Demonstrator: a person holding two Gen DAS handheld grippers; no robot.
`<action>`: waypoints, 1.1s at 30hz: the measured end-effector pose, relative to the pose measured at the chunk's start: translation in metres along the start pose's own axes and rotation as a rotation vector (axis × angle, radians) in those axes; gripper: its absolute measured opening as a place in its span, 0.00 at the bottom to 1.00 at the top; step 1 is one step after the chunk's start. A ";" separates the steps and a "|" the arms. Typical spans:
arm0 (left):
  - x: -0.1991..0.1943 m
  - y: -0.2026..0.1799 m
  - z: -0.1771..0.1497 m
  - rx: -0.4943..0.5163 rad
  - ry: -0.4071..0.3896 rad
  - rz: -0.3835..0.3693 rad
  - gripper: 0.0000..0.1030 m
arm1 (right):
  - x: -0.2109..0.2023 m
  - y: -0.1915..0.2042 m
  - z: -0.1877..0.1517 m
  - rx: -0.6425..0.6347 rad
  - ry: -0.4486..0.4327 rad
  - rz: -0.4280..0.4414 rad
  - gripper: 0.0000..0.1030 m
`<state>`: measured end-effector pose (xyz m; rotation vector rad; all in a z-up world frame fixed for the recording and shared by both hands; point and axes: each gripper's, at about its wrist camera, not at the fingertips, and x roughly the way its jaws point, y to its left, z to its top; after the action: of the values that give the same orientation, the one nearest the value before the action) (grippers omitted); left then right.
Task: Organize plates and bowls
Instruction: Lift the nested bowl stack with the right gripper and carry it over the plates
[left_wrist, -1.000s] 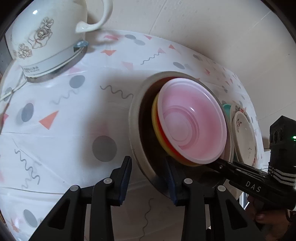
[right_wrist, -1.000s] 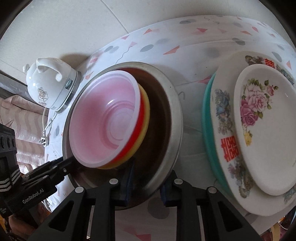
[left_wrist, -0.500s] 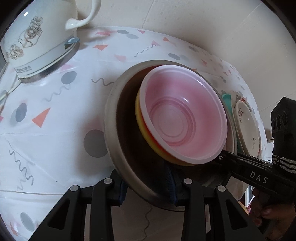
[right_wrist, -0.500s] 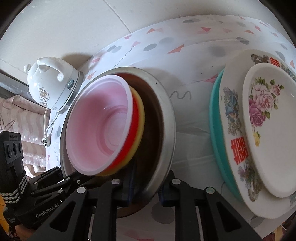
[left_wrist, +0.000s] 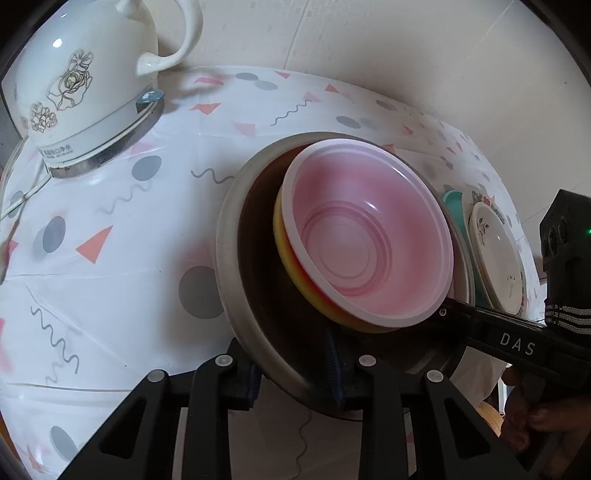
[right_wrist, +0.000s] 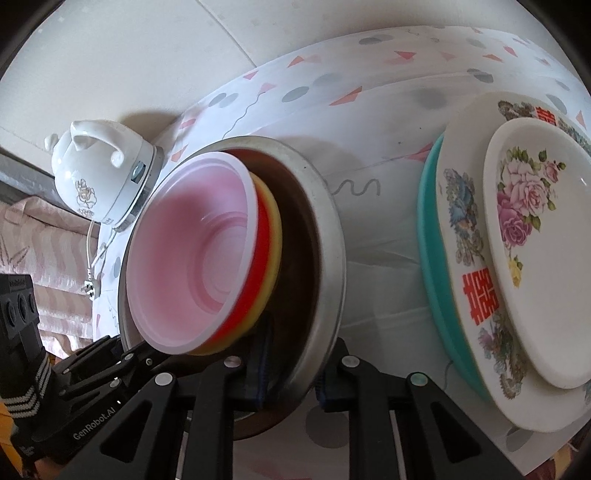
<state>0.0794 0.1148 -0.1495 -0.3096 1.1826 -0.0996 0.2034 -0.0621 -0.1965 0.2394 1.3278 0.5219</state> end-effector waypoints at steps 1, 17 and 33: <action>0.000 -0.001 0.000 0.004 -0.007 0.003 0.28 | -0.001 -0.001 -0.001 -0.008 -0.004 0.005 0.18; -0.014 -0.013 -0.008 0.075 -0.090 0.067 0.28 | -0.014 0.000 -0.008 -0.037 -0.026 0.022 0.17; -0.032 -0.059 0.020 0.168 -0.140 0.035 0.28 | -0.081 -0.022 -0.007 0.023 -0.163 0.041 0.17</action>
<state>0.0907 0.0698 -0.0968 -0.1459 1.0333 -0.1435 0.1898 -0.1216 -0.1391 0.3220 1.1725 0.5112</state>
